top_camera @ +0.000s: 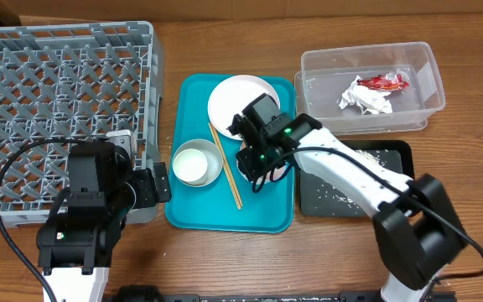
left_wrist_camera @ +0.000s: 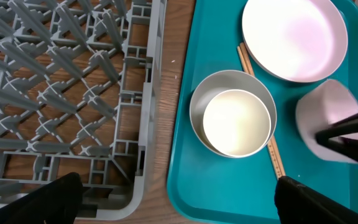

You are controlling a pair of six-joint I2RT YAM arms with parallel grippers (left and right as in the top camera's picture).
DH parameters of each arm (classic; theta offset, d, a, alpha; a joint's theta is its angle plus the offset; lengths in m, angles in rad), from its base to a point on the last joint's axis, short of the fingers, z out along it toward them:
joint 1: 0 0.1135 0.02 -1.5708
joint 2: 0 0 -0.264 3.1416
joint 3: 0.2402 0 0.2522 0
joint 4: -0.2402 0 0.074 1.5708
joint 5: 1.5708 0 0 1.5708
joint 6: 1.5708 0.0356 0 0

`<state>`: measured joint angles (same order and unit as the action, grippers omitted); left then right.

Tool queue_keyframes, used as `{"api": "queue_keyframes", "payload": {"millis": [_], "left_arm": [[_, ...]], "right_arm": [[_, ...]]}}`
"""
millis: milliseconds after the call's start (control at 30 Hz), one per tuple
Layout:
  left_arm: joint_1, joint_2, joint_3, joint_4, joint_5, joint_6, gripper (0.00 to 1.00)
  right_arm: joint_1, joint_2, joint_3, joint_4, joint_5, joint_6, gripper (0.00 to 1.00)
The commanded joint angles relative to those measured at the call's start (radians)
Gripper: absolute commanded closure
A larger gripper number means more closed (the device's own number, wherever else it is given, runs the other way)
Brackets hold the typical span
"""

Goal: Sort waste into correct bins and load items into the dishwasher

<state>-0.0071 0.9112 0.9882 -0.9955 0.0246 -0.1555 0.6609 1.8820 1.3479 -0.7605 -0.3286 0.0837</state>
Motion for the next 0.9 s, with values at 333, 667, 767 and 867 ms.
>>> {"api": "queue_keyframes", "payload": {"millis": [333,667,767,867], "left_arm": [[-0.005,-0.001,0.021,0.006,-0.006,-0.009,0.0],[-0.005,-0.001,0.021,0.006,-0.006,-0.009,0.0],[-0.005,-0.001,0.021,0.006,-0.006,-0.009,0.0],[-0.005,-0.001,0.021,0.006,-0.006,-0.009,0.0]], "right_arm": [[-0.019,-0.004,0.175,-0.158,-0.065,0.021,0.42],[0.087,0.029,0.247,-0.043,-0.023,0.137,0.38],[0.116,0.078,0.247,-0.029,0.007,0.16,0.38],[0.132,0.135,0.247,-0.017,0.009,0.161,0.4]]}}
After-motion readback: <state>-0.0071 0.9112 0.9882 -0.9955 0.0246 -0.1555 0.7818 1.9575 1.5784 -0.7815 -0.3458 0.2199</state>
